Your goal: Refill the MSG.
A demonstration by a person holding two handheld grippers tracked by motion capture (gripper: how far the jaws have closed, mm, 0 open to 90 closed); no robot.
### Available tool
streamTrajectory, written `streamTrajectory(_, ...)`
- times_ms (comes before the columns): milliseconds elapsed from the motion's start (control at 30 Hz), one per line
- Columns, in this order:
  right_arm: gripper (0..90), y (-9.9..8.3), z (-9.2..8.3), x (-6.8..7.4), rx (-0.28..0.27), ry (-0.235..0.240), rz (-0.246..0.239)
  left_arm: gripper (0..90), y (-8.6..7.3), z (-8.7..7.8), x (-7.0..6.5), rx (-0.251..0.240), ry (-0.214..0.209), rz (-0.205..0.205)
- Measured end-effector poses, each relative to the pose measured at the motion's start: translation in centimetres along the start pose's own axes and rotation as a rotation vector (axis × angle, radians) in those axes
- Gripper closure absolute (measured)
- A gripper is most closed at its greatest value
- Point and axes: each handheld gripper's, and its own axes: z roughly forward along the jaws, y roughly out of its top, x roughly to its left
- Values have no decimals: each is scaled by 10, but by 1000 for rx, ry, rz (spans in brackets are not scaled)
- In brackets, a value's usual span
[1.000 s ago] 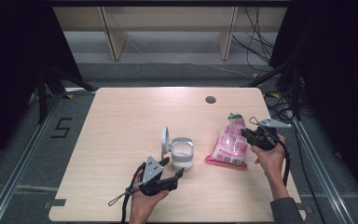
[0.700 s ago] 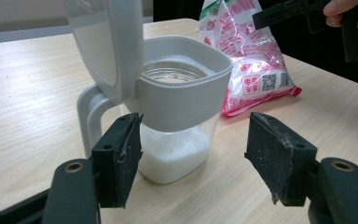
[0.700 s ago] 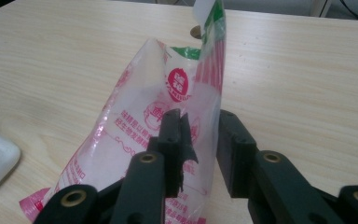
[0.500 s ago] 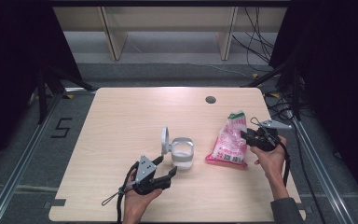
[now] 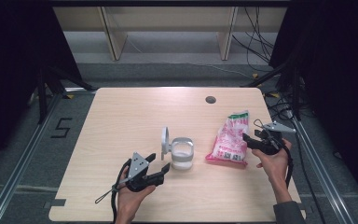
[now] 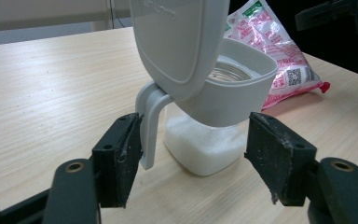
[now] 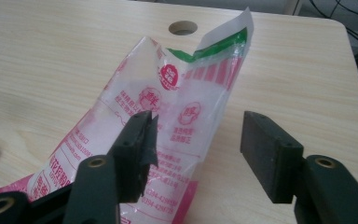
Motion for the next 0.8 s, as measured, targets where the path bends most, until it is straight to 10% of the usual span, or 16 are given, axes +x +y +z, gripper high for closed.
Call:
streamTrajectory(467,419,-8,-20,28,-19,83,-102,496,4,-3,11,-7,4,-6)
streamTrajectory(800,416,-14,-23,47,-22,150,-175,788,11,-5,12,-2,29,117)
